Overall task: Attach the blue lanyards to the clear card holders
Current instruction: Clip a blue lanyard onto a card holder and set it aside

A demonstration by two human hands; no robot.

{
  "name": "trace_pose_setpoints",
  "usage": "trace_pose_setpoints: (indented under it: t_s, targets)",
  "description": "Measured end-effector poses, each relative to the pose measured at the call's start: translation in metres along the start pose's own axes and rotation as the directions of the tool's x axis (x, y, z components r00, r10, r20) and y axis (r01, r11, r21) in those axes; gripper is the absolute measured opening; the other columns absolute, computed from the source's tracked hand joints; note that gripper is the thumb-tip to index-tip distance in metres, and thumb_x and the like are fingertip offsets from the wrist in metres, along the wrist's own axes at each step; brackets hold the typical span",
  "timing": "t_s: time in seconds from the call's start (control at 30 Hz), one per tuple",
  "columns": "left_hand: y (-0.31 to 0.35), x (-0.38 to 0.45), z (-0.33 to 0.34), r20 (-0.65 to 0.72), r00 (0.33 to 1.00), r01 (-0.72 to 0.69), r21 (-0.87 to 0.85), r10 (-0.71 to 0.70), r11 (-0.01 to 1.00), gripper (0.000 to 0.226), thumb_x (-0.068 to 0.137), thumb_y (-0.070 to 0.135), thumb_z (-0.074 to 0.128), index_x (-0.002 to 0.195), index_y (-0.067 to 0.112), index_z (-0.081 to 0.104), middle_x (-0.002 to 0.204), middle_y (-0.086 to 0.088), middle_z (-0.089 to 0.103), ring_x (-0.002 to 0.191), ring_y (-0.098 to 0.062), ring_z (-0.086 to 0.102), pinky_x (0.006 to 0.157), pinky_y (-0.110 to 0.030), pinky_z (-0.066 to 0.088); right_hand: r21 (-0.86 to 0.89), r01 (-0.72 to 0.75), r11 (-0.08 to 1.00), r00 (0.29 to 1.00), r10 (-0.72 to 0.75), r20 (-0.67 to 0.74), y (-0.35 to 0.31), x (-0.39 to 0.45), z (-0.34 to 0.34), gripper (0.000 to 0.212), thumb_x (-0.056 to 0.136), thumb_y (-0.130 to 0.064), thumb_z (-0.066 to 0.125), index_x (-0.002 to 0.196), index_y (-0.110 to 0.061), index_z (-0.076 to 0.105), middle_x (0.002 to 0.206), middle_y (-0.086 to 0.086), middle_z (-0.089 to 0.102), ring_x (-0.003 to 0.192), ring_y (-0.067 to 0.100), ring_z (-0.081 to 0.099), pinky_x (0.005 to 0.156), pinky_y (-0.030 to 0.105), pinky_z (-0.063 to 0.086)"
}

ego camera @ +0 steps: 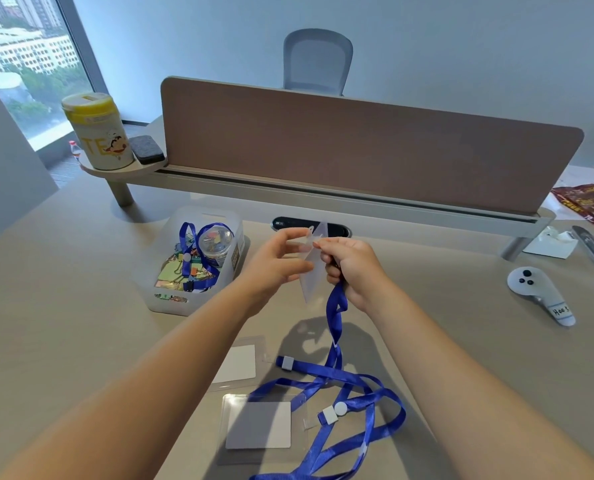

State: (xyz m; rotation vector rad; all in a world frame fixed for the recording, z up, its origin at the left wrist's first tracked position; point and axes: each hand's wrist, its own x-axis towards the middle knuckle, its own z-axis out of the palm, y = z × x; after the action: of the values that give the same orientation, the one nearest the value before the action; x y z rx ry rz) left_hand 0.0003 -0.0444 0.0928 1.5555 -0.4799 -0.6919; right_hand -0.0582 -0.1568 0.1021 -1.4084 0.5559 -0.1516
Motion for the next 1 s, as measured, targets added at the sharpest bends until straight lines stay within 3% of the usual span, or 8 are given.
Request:
trace_pose_setpoints:
  t_s: [0.1,0.2,0.4,0.53,0.73,0.87,0.93,1.0]
  targets:
    - [-0.003,0.001,0.007,-0.098,0.990,-0.079,0.224,0.104,0.971,0.041,0.088,-0.003,0.047,0.127,0.007,0.044,0.110,-0.007,0.052,0.101,-0.017,0.050,0.082,-0.022,0.044,0.118,-0.033,0.992,0.999,0.030,0.027,-0.003,0.001,0.001,0.026,0.092,-0.005,0.046,0.068,-0.009,0.055,0.041,-0.006,0.041,0.029,0.002,0.028,0.035,0.014,0.023]
    - [-0.006,0.001,0.007,-0.112,0.966,-0.170,0.408,0.235,0.897,0.028,0.092,0.001,0.041,0.115,0.003,0.057,0.102,-0.009,0.060,0.088,-0.012,0.053,0.072,-0.014,0.044,0.141,-0.073,0.987,0.996,0.066,0.054,-0.007,0.001,0.001,0.028,0.092,-0.004,0.044,0.065,-0.009,0.051,0.044,-0.003,0.041,0.027,0.003,0.030,0.034,0.013,0.023]
    - [-0.003,0.004,-0.009,-0.159,0.869,-0.140,0.830,0.469,0.540,0.032,0.093,0.015,0.043,0.123,0.009,0.055,0.118,-0.013,0.063,0.106,-0.027,0.056,0.085,-0.033,0.044,-0.214,-0.049,0.976,0.999,0.052,0.011,-0.022,0.006,-0.002,0.027,0.087,-0.004,0.049,0.061,-0.009,0.050,0.038,-0.004,0.046,0.027,0.005,0.028,0.033,0.013,0.022]
    - [0.011,0.012,-0.022,-0.003,0.735,-0.228,0.940,0.678,0.252,0.022,0.081,0.007,0.054,0.098,0.003,0.068,0.084,-0.019,0.073,0.071,-0.034,0.067,0.059,-0.035,0.053,-0.609,0.125,0.783,0.981,-0.188,-0.042,-0.043,0.015,0.005,0.030,0.085,-0.007,0.048,0.056,-0.014,0.053,0.054,0.001,0.051,0.050,0.015,0.040,0.056,0.029,0.037]
    - [0.049,0.020,-0.038,0.059,0.653,-0.181,0.980,0.755,0.079,0.020,0.073,0.007,0.057,0.087,0.004,0.071,0.068,-0.013,0.073,0.053,-0.028,0.065,0.049,-0.028,0.051,-0.886,0.311,0.344,0.836,-0.543,0.082,-0.074,0.020,0.013,0.022,0.089,-0.010,0.042,0.092,-0.005,0.063,0.080,0.012,0.065,0.078,0.031,0.061,0.072,0.041,0.051]
    - [0.066,0.023,-0.045,0.032,0.585,-0.180,0.979,0.811,0.091,0.019,0.075,0.006,0.056,0.086,0.005,0.071,0.068,-0.013,0.072,0.054,-0.028,0.064,0.051,-0.028,0.051,-0.940,0.339,0.044,0.700,-0.679,0.221,-0.085,0.024,0.015,0.022,0.095,-0.013,0.038,0.100,-0.007,0.059,0.086,0.013,0.069,0.074,0.034,0.062,0.060,0.035,0.044]
    - [0.069,0.022,-0.046,-0.053,0.619,-0.176,0.963,0.784,0.205,0.020,0.083,0.008,0.054,0.093,0.004,0.070,0.077,-0.015,0.072,0.063,-0.029,0.064,0.055,-0.028,0.046,-0.918,0.392,-0.067,0.596,-0.741,0.309,-0.091,0.024,0.016,0.023,0.096,-0.016,0.039,0.102,-0.006,0.059,0.087,0.012,0.069,0.069,0.030,0.061,0.054,0.031,0.041]
    - [0.064,0.024,-0.048,-0.185,0.699,-0.132,0.916,0.691,0.378,0.024,0.091,0.013,0.046,0.099,0.004,0.067,0.089,-0.016,0.068,0.071,-0.026,0.057,0.059,-0.026,0.039,-0.887,0.458,-0.060,0.524,-0.787,0.325,-0.094,0.024,0.017,0.023,0.096,-0.017,0.042,0.100,-0.003,0.060,0.081,0.011,0.068,0.061,0.025,0.053,0.048,0.026,0.034]
